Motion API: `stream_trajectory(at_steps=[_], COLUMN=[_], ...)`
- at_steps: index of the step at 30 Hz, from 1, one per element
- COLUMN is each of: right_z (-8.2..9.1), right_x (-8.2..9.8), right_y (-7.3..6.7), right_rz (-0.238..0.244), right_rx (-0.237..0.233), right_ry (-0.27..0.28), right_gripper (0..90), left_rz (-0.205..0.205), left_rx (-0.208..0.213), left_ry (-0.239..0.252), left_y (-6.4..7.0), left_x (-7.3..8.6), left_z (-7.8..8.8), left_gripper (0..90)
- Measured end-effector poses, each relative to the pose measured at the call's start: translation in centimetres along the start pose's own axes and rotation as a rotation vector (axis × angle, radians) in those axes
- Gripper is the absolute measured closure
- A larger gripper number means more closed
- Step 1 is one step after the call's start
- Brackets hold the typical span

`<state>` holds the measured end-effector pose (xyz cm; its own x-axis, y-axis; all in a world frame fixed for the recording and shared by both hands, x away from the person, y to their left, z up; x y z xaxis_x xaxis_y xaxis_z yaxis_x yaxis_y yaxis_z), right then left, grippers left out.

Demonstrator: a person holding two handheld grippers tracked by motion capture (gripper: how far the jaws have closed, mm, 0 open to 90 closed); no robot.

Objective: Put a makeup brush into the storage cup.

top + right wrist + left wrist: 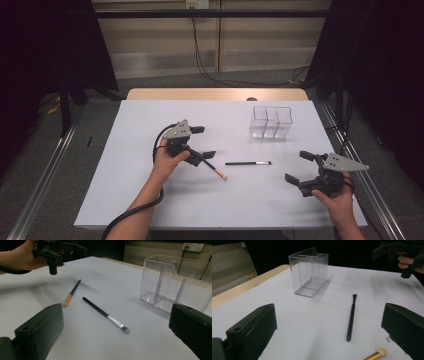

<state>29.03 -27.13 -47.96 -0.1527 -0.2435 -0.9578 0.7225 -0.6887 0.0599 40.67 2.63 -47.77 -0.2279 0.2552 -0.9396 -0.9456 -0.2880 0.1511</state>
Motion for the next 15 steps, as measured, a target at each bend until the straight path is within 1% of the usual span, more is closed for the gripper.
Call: stream_trajectory(at_steps=[3,7,9,10,11,13,14,15], right_z=[0.0,0.0,0.0,0.0,0.0,0.0,0.0,0.0], right_x=[0.0,0.0,0.0,0.0,0.0,0.0,0.0,0.0], right_y=[0.0,0.0,0.0,0.0,0.0,0.0,0.0,0.0], right_rz=[0.000,0.002,0.000,0.001,0.003,0.002,0.002,0.002], right_rx=[0.000,0.001,0.002,0.002,0.002,0.001,0.000,0.000], right_ry=[0.000,0.002,0.000,0.000,0.000,0.001,0.000,0.000], right_gripper=[0.0,0.0,0.0,0.0,0.0,0.0,0.0,0.0], left_rz=[-0.006,0.000,0.011,0.005,0.009,0.004,-0.010,-0.016], left_rx=[0.001,0.001,0.006,0.008,0.009,0.028,0.028,0.027], left_ry=[-0.031,-0.095,-0.124,-0.147,-0.164,-0.215,-0.244,-0.271], left_y=[-0.1,-0.3,-0.3,-0.4,-0.4,-0.4,-0.4,-0.5], left_x=[0.0,0.2,0.4,0.5,0.6,0.9,1.1,1.2], left_z=[0.0,-0.1,-0.2,-0.2,-0.3,-0.3,-0.3,-0.4], left_gripper=[0.0,0.0,0.0,0.0,0.0,0.0,0.0,0.0])
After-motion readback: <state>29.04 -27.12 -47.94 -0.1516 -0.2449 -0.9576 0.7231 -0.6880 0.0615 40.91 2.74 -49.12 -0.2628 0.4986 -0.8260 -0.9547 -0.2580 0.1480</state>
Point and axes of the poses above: each handheld gripper's, and its own axes: z roughly backward along the jaws, x roughly out of its underside, y roughly to its right, the point moved 8 cm from there along -z, roughly forward along the jaws, and after that the axes turned 7 degrees about z, right-handed, at the moved point
